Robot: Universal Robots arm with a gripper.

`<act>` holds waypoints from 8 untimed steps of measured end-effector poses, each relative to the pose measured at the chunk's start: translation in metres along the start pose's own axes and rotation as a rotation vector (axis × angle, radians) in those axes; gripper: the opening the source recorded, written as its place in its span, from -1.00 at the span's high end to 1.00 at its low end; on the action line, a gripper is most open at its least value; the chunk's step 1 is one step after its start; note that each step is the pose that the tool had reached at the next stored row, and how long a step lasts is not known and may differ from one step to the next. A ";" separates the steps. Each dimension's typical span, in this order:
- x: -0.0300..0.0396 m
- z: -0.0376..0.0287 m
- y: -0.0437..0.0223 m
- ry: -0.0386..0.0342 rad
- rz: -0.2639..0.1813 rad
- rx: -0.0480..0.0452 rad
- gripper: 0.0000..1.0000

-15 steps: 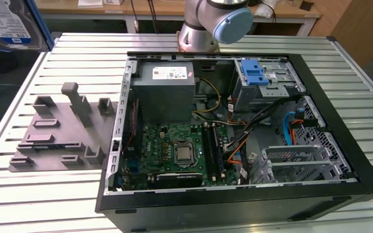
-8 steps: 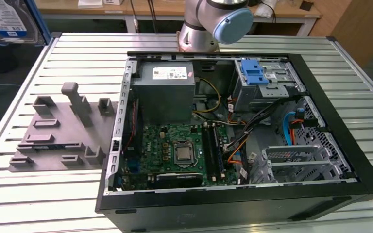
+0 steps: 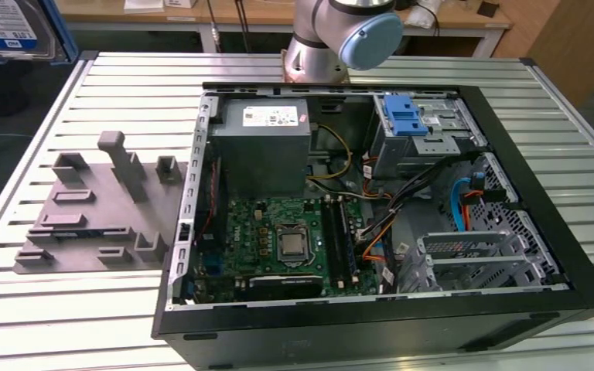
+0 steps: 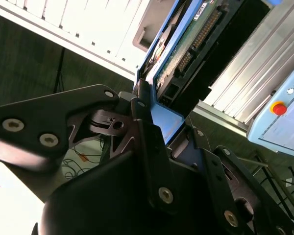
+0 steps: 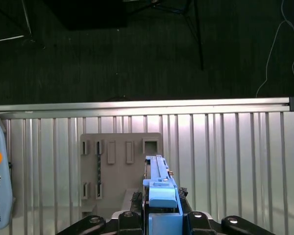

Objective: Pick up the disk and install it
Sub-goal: 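Pick up the disk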

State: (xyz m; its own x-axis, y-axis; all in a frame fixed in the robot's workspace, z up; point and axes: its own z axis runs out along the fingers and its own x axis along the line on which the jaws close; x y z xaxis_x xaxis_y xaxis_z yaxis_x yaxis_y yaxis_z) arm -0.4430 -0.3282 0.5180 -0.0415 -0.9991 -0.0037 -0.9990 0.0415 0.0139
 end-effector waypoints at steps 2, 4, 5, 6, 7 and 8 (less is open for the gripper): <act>0.0000 0.0000 0.0000 0.0000 0.000 0.0001 0.27; 0.0000 0.0000 0.0000 0.0000 0.000 0.0001 0.27; 0.0000 0.0000 0.0000 0.0000 0.001 0.0000 0.27; 0.0000 0.0000 0.0000 0.0000 0.001 0.0000 0.27; 0.0000 0.0000 0.0000 0.0000 0.001 0.0000 0.27; 0.0000 0.0000 0.0000 0.0000 0.001 0.0000 0.27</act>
State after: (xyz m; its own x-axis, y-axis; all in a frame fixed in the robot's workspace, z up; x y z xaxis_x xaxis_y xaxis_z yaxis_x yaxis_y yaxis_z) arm -0.4430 -0.3282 0.5181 -0.0425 -0.9991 -0.0037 -0.9990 0.0425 0.0139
